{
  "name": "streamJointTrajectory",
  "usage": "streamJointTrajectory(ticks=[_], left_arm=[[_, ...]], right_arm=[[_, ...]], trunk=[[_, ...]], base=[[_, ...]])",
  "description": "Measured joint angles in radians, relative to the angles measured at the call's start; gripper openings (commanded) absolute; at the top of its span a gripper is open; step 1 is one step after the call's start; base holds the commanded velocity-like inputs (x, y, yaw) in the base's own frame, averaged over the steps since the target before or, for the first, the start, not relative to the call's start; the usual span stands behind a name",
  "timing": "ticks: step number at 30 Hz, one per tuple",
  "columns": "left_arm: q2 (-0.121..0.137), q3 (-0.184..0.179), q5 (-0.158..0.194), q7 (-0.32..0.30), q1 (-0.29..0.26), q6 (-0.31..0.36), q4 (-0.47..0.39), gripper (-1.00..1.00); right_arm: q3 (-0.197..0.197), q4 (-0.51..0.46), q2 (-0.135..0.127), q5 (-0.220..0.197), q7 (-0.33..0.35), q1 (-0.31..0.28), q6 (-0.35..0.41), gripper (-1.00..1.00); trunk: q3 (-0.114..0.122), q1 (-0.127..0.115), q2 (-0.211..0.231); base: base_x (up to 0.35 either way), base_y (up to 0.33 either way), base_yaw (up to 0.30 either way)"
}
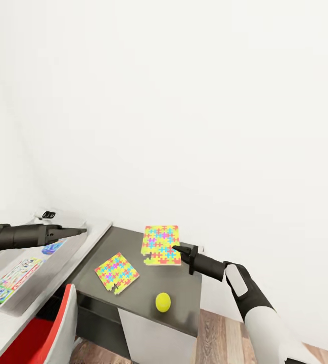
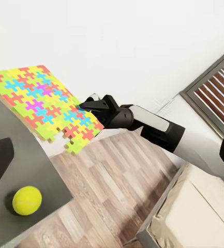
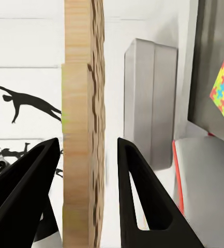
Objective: Put all the toys in the child's room - the three board games (two on the bed and one on the table), the two jigsaw puzzles on the table, and the tennis ball on the table - inside the toy box on the table in the child's room.
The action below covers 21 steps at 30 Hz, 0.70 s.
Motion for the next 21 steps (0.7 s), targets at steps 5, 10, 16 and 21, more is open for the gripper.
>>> streamJointTrajectory(ticks=[5,10,16,21], left_arm=[[0.0,0.0,0.0,0.0,0.0,0.0,0.0,1.0],[0.0,-0.001,0.0,0.0,0.0,0.0,0.0,1.0],[0.0,-0.001,0.001,0.0,0.0,0.0,0.0,1.0],[0.0,-0.001,0.0,0.0,0.0,0.0,0.0,1.0]], right_arm=[[-0.001,-0.001,0.0,0.0,0.001,0.0,-0.002,-1.0],[-0.002,-0.002,-0.001,0.0,0.002,0.0,-0.003,-1.0],[-0.003,-0.002,-0.001,-0.002,0.002,0.0,0.0,-1.0],[-0.003,-0.002,-0.002,-0.002,0.002,0.0,0.0,-1.0]], trunk=[[0.016,-0.019,0.035],[0.031,-0.038,0.07],[0.05,-0.061,0.112],[0.066,-0.081,0.147]], base=[[0.0,0.0,0.291],[0.0,0.0,0.288],[0.0,0.0,0.102],[0.0,0.0,0.008]])
